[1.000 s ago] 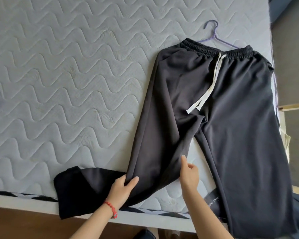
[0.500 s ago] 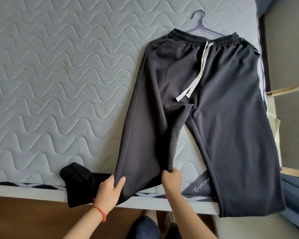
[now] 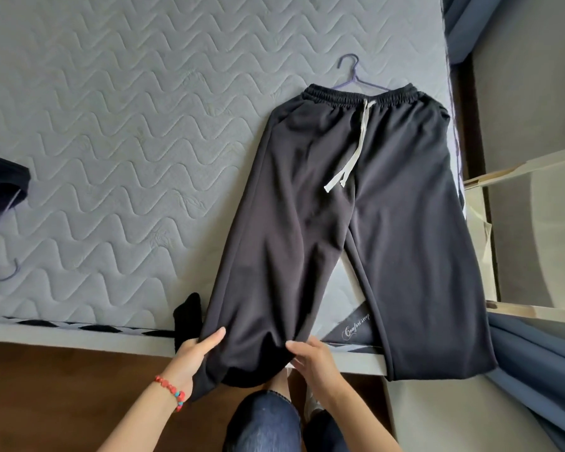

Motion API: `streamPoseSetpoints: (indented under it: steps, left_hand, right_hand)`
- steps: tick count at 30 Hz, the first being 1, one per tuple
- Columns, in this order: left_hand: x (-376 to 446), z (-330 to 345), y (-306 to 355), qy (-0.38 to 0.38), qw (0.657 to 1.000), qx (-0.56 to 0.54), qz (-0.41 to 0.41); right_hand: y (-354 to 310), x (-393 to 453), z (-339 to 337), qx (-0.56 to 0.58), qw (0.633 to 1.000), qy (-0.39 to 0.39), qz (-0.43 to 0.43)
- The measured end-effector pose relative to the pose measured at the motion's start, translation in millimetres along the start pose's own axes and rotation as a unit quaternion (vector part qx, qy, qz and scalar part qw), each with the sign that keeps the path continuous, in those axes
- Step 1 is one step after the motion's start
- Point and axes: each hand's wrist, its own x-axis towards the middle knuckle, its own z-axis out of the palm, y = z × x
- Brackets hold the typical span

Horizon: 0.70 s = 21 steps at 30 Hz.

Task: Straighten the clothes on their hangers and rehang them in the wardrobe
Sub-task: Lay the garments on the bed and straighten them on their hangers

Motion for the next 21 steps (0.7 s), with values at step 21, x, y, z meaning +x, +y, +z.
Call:
streamPoseSetpoints:
  steps: [21]
  left_hand:
    - [-61.3, 33.5, -44.0, -0.015, 0.997, -0.007, 0.081]
  right_hand:
    - [-26.7, -69.4, -5.4, 0.038, 0.995, -0.087, -0.025]
